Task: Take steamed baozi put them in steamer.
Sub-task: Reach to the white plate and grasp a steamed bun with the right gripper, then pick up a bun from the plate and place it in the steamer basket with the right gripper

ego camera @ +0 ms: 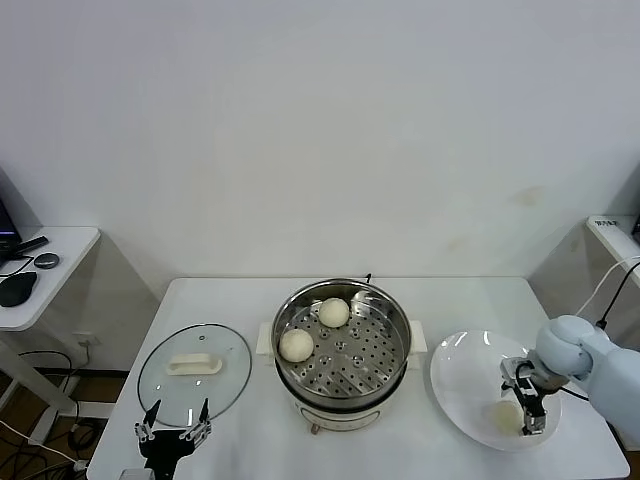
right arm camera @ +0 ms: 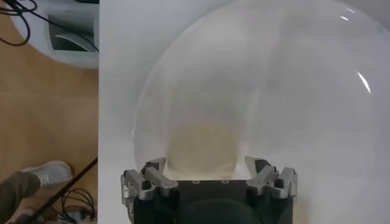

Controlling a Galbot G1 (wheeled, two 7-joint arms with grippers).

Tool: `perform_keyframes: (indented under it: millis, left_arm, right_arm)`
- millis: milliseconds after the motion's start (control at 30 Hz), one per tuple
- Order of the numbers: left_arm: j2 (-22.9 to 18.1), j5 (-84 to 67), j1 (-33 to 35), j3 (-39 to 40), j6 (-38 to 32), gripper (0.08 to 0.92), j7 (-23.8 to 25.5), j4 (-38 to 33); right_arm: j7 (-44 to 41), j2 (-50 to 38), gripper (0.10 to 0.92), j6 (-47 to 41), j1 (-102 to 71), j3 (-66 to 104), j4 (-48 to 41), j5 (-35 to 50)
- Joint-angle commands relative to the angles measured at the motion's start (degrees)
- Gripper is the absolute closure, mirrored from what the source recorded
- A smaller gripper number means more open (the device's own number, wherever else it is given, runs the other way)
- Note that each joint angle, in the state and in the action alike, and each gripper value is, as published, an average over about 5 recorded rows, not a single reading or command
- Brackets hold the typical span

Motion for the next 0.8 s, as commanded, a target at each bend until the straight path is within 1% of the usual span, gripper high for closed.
perform_keyframes:
  millis: [33,133,233,433,500,633,800]
  left_arm:
    - [0.03,0.02,-0.15,-0.04,-0.02,0.177,0.01,0.17]
    - [0.03,0.03,-0.19,-0.02,-0.03,0.177,0.01,0.24]
    - [0.01,0.07,-0.21,0.03,-0.04,0.177,0.00,0.25]
    - [-0.04,0.14,-0.57,0.27,-0.03,0.177,-0.01,0.28]
    - [-0.11,0.20,-0.77,0.43,-0.02,0.177,-0.03,0.25]
    - [-0.23,0.37,-1.18,0.72,-0.05,0.177,-0.10,0.07]
    - [-0.27,1.47,-1.61,0.50,-0.26,0.177,-0.39,-0.17]
  right_arm:
    - [0.67,0.20,0.308,-0.55,-0.09,0.01,-0.23,-0.01]
    - [0.60,0.15,0.382,-0.51,-0.09,0.07,-0.22,0.12]
    - [0.55,0.01,0.432,-0.53,-0.08,0.22,-0.10,0.43]
    - [0.27,-0.56,0.514,-0.77,1.54,0.28,0.56,2.20]
    - [0.14,-0.88,0.528,-0.97,3.31,-0.25,0.97,3.23]
    - [-0.30,-1.50,0.564,-1.61,12.30,-3.89,1.94,6.95]
    - [-1.22,-0.07,0.581,-2.58,31.47,-14.84,1.57,14.78]
